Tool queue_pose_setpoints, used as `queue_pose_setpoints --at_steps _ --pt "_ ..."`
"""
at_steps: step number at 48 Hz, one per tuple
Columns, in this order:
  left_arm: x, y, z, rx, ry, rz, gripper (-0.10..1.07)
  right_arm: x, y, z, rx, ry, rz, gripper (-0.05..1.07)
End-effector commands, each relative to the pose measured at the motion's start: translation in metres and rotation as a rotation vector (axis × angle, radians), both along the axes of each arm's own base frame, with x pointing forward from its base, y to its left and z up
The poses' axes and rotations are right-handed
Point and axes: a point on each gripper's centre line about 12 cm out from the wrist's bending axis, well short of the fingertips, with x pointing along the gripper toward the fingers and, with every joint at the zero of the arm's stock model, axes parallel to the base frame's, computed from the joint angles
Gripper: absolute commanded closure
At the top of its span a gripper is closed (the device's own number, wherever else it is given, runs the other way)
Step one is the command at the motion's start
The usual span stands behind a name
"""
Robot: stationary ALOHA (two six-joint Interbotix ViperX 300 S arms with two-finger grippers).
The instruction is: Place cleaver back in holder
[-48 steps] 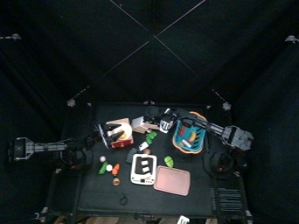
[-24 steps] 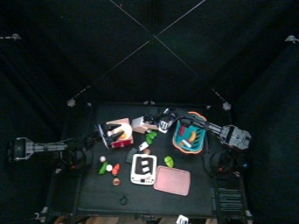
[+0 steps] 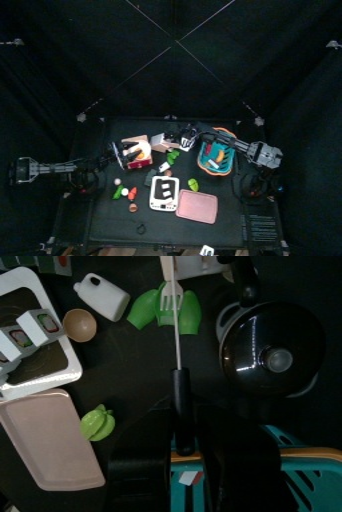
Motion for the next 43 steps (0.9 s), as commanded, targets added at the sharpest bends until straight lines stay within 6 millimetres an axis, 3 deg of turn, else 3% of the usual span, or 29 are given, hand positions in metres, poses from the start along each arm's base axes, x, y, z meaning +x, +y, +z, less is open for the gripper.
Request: queue_pose_setpoints --at_steps 1,43 --pt "0.0013 0.0011 0.0043 0.008 -0.011 0.003 0.1 0.0008 -0.0016 0.0196 -0.03 -0.034 0.002 0.51" --pt "0.0008 0.001 0.0032 0.006 -0.009 0.003 0.1 0.0107 -0.0054 0.0238 -0.02 -0.047 -0.003 0.46"
